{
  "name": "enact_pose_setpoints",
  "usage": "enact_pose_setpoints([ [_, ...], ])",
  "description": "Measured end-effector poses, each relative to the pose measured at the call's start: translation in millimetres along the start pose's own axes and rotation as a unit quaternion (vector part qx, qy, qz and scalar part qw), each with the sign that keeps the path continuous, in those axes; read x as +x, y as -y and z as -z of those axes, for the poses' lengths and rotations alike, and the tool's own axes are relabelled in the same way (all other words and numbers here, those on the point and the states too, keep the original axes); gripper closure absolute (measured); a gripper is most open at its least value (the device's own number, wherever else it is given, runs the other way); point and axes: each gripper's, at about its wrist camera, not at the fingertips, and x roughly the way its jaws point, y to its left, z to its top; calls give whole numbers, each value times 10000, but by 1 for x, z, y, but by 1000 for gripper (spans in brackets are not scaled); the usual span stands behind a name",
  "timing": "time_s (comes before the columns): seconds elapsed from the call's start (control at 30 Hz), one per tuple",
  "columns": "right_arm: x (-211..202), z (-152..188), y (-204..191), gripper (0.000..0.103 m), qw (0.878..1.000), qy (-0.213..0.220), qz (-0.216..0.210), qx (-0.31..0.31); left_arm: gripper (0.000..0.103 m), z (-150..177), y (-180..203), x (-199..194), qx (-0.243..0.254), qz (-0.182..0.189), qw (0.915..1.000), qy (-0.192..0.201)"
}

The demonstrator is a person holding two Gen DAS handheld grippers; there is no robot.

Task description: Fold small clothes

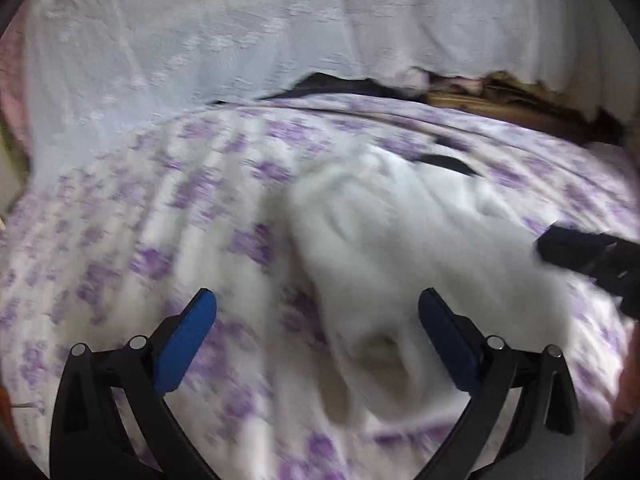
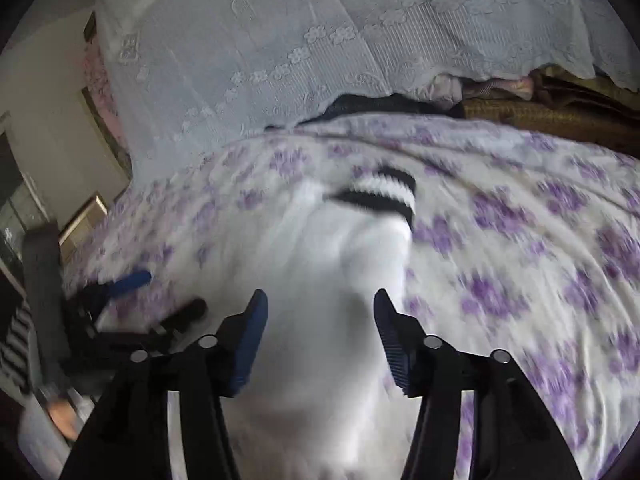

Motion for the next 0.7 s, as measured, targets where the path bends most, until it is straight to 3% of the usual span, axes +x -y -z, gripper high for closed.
enact_pose_setpoints([
  [0.07, 19, 16, 10, 44, 9993, -354, -81, 114, 4, 12, 16, 10, 299, 22, 9992, -270],
  [0.1, 21, 21, 20, 42, 9984, -309, -299, 365, 4, 18, 25, 17, 469, -106, 9982, -364],
  [0.2, 17, 19, 28, 41, 9961, -311, -543, 626, 4, 20, 37, 9, 705, -386, 9967, -124],
  [0.37, -1, 8, 38, 18, 9947, -25, -662, 783, 4, 15, 32, -1, 556, -225, 9982, -13],
  [0.47, 0, -1, 57, 17, 9882, -6, -987, 1170, 4, 3, 12, 4, 65, 749, 9969, -231],
  [0.53, 11, -7, 69, 17, 9814, -65, -1247, 1455, 4, -5, -2, 18, -363, 1433, 9876, -535],
  [0.63, 32, -14, 75, 17, 9728, -271, -1564, 1685, 4, -10, -17, 45, -860, 1807, 9758, -884],
  [0.7, 46, -19, 73, 17, 9714, -390, -1632, 1677, 4, -10, -30, 67, -1234, 2109, 9628, -1157],
])
